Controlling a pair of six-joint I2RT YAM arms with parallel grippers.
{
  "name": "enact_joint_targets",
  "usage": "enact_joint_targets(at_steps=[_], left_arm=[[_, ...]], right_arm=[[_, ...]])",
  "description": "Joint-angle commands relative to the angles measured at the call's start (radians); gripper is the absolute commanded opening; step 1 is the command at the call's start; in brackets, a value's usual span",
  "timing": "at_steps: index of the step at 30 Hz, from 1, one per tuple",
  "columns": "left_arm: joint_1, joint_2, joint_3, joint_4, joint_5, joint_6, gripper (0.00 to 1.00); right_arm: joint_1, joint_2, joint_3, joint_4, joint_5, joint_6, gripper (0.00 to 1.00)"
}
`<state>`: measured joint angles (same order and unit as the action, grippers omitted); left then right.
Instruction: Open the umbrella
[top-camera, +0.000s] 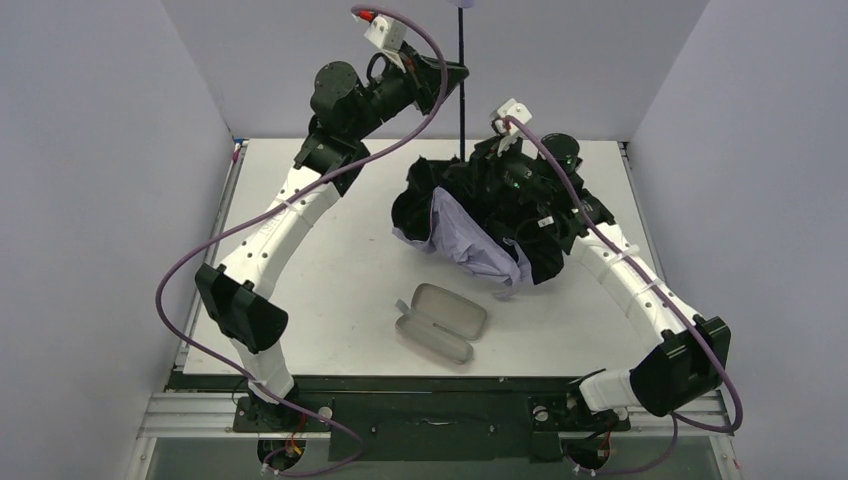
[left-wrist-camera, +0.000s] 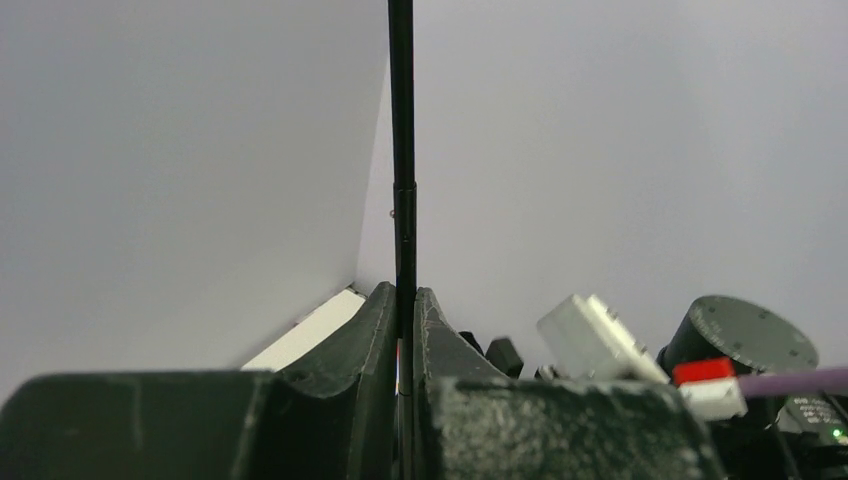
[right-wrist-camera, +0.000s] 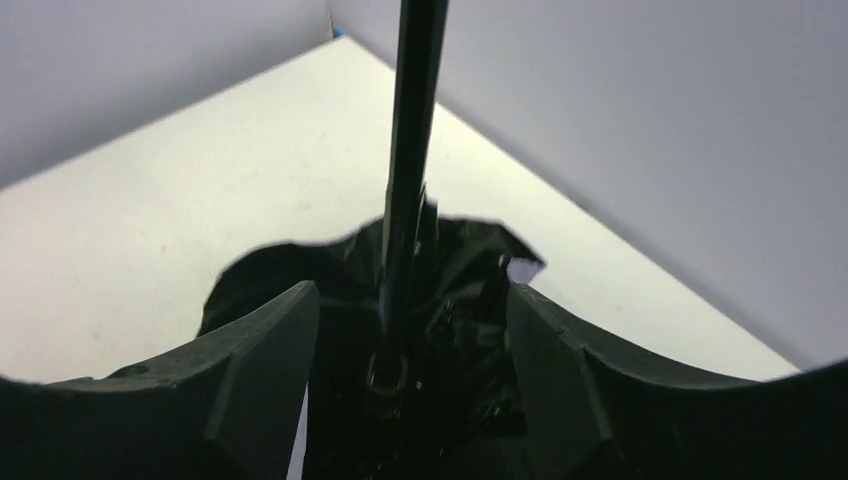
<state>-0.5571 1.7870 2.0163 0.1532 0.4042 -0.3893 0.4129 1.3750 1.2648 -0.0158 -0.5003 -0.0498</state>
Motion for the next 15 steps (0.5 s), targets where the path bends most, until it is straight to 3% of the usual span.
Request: enact_joint_targets(at_steps=[1, 6, 13, 15], left_arm=[[-0.004, -0.02, 0.001, 0.098, 0.04, -0.035, 0.0], [-0.011, -0.019, -0.002, 0.105, 0.054, -0.038, 0.0], [-0.015, -0.014, 0.015, 0.102, 0.076, -0.042, 0.0], [-0.015, -0.014, 0.022, 0.095, 0.082, -0.04, 0.0]], right_arm=[[0.002, -0.029, 0.121, 0.128, 0.044, 0.086, 0.65], [0.004, 0.023, 0.223, 0.155, 0.046, 0.149, 0.61], [0.006, 0.099, 0.278, 0.138, 0.031, 0.153, 0.45], [0.006, 0.108, 0.283, 0.137, -0.002, 0.148, 0.33]])
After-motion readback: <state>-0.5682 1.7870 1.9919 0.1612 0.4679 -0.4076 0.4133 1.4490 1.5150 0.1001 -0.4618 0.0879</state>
